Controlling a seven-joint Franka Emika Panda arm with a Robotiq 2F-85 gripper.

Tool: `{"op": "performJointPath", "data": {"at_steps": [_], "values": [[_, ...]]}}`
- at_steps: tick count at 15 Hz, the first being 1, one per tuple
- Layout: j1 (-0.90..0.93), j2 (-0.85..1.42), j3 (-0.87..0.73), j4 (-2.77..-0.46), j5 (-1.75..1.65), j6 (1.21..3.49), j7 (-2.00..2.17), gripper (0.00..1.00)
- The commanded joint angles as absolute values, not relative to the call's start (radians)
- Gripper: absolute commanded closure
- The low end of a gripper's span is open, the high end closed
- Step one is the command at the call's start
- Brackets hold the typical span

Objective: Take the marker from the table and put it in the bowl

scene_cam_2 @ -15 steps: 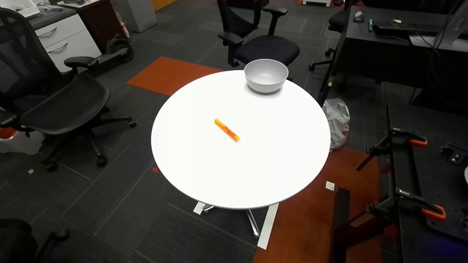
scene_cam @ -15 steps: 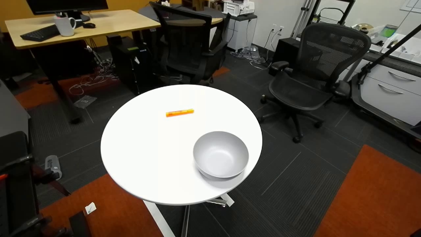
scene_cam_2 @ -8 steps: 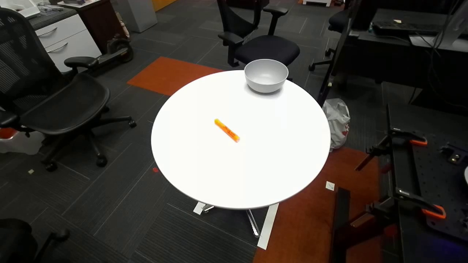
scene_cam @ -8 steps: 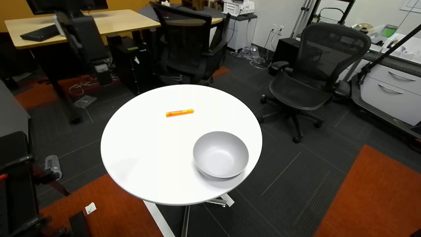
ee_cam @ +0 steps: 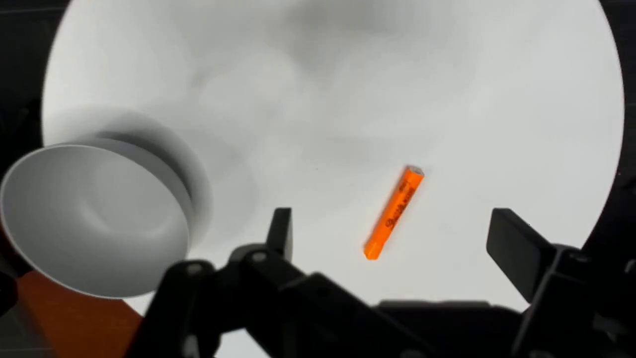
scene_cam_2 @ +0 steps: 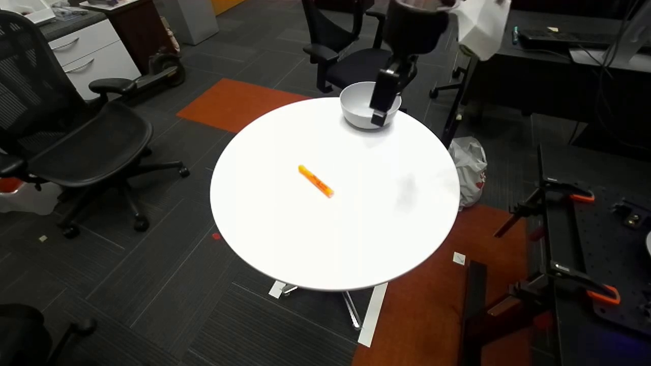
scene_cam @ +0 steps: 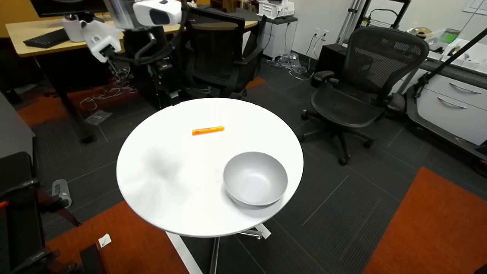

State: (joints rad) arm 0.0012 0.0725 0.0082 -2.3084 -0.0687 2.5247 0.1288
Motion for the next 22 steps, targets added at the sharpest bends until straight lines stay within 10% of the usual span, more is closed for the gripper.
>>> {"op": "performJointPath", "data": {"at_steps": [1, 22], "values": [[0.024, 0.251, 0.018, -2.16, 0.008, 2.563, 0.217, 0.0], [0.115, 0.801, -0.073, -1.694, 0.049, 2.575, 0.424, 0.0]]}}
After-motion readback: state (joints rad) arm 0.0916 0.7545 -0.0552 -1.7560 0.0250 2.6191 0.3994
